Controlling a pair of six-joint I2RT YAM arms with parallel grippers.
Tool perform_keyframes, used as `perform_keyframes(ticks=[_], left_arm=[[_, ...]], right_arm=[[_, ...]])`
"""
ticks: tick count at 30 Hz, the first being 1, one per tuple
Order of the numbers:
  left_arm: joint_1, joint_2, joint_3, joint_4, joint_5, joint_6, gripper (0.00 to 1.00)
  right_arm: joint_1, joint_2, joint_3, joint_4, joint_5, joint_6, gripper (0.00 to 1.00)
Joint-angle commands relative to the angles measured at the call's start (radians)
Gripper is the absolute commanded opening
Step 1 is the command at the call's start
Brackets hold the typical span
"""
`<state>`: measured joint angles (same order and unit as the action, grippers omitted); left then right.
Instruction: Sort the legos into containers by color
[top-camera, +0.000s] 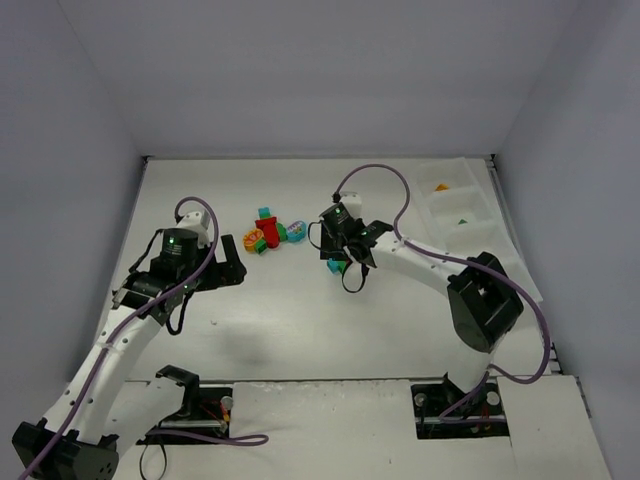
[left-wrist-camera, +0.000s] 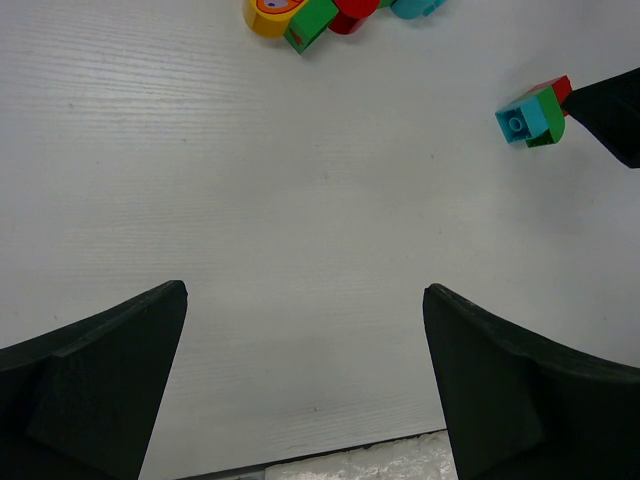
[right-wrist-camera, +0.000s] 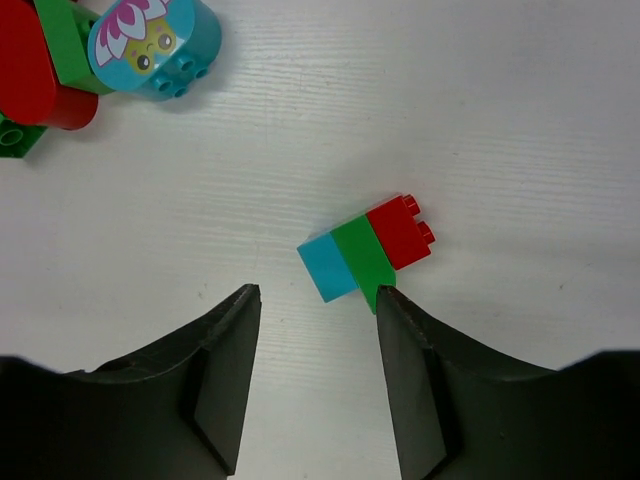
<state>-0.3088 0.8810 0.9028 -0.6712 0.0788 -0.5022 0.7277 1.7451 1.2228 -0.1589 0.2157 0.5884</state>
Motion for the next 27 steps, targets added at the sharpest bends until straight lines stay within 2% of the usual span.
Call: perform_keyframes(ticks=[1,6,10,18,27], left_arm=[[-0.007,-0.004,0.015,0.053,0.007,-0.001,0.97],[-0.007,-0.011,0.013,0.044,0.006,0.002,0.97],[-0.007,-0.011,0.011,0.042,0.01,0.004,0.97],[-0.009,-0.02,0.012,0.028,0.013,0.004,0.97],[-0.009,-0.025,0.004,0.025,0.016,0.001,0.97]], right_arm=[[-0.002,-0.016,0.006,-0.007,-0.018,-0.016,0.45],[-0.002,-0.003,-0.023,-0.013,-0.009,-0.022,0.47],[-0.004,0.024,-0.026,-0.018,-0.019,-0.071,0.57],[-0.017,0.033,0.004,-0.018,-0.027,-0.357,0.63],[-0.158,-0.006,0.004,0.018,-0.357,-0.551,0.64]])
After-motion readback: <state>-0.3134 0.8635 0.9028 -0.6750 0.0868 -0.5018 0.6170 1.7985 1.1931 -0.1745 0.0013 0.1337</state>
